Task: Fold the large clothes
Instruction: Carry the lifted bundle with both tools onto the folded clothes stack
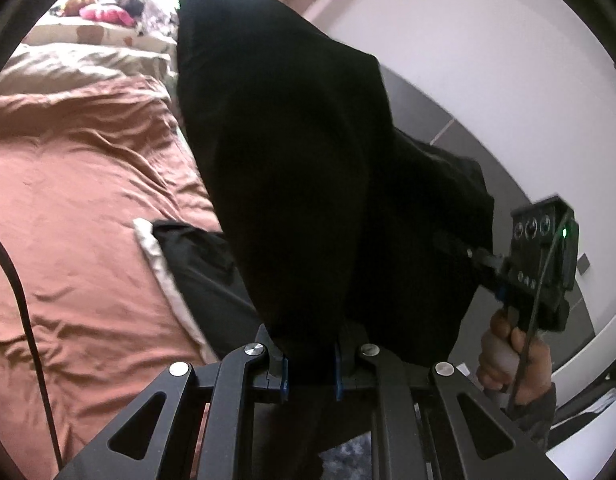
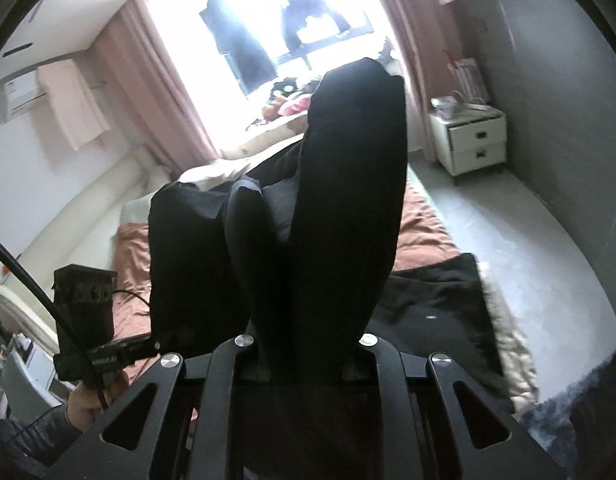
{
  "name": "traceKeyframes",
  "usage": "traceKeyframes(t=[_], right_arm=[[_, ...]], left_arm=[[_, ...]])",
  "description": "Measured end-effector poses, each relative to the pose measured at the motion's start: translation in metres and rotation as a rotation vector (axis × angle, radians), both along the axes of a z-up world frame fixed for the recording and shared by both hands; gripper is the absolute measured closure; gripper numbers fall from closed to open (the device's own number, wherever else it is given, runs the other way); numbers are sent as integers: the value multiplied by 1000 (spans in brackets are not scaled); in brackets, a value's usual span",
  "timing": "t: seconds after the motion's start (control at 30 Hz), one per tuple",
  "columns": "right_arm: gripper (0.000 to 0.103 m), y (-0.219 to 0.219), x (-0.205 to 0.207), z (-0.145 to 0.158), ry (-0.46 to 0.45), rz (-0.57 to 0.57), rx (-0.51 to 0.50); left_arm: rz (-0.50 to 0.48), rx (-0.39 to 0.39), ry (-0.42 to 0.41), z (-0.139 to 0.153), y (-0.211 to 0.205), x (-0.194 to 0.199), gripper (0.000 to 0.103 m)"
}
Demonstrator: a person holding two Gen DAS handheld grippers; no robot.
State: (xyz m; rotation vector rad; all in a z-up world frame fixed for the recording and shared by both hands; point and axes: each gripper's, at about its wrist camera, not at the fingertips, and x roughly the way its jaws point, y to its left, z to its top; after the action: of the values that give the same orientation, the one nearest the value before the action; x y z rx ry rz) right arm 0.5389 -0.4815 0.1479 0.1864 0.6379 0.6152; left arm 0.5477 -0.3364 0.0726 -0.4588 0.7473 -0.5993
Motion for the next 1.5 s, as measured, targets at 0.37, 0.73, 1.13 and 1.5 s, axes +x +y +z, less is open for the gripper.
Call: traceKeyframes(t=[0.37,0.73,1.13,1.5], right_arm=[[88,40,50,-12,115,-92,-27],[73,85,117,-64,298,-260,-75],[34,66,-10,-30,217,-449,-90],[34,16,-159,-88,276,-616,52]], left_arm=[[-48,16,128,-43,-36,69,87],[-9,56,293,-122,-30,146,81],[-9,173,286,-140,-17,160,58],[-6,164,239,-145,1,173,58]])
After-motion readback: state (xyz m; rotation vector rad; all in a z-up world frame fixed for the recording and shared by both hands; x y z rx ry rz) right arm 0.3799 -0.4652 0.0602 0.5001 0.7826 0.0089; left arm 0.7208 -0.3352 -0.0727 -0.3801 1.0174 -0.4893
